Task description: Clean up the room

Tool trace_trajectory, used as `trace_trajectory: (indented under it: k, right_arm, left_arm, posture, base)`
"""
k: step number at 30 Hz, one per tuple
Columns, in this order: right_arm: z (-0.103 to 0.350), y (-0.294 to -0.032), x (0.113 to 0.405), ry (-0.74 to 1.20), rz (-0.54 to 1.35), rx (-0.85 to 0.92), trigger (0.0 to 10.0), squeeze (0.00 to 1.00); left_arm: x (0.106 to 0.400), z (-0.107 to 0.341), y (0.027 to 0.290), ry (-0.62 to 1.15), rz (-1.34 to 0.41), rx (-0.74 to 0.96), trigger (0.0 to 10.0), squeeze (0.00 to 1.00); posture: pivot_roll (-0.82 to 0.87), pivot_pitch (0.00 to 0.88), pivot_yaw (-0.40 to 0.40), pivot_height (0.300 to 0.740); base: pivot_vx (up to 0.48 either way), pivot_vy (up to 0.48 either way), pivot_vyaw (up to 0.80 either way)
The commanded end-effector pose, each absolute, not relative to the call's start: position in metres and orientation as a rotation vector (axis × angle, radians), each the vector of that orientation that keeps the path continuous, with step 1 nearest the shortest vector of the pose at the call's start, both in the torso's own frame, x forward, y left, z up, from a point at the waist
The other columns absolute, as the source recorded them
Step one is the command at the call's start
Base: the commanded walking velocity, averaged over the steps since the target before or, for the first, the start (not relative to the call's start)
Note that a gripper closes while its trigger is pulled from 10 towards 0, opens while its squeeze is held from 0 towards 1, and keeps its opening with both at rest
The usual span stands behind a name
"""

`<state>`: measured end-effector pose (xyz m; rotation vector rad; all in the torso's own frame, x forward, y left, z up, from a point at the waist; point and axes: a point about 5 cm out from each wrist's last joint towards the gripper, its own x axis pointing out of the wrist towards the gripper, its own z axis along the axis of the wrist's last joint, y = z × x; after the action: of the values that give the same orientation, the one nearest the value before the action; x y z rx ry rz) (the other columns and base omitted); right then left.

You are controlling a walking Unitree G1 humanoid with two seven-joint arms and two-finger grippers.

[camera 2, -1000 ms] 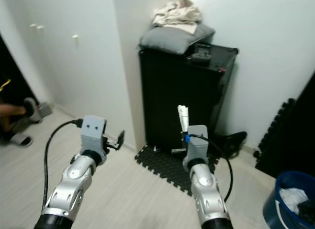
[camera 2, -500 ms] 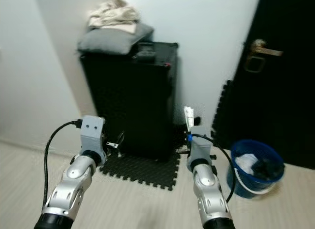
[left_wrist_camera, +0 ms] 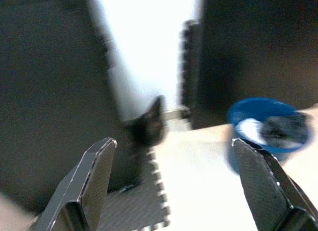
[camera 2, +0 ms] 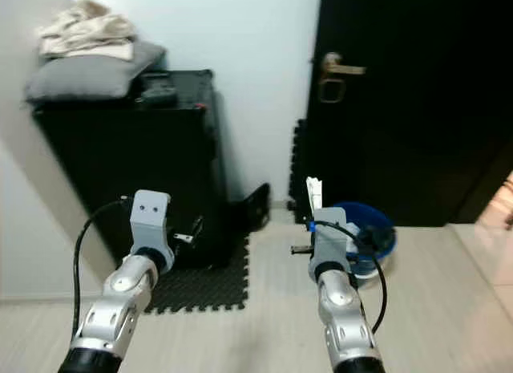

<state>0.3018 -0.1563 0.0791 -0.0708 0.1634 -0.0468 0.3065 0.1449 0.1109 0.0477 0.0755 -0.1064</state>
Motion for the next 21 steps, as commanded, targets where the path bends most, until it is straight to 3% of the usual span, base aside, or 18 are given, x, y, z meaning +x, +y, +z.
trace_trajectory:
  k: [1,21]
  right_arm:
    - [0.0748,-0.1540,0.3004,0.189,-0.045,-0.051,10.0,0.00]
    - [0.0720,-0.1517,0.2964,0.197,-0.042,-0.066,10.0,0.00]
  left_arm:
    - [0.3047,0.1069,0.1482,0.090,-0.100,0.074,10.0,0.00]
    - [0.3033,0.1120,0.1507,0.048,-0.076,0.076,10.0,0.00]
  posture:
    - [0.02,0.000,-0.013,0.740]
    - [0.03,0.000,-0.007,0.740]
  base:
    - [0.000,0.000,-0.80]
    - [0.000,0.000,-0.80]
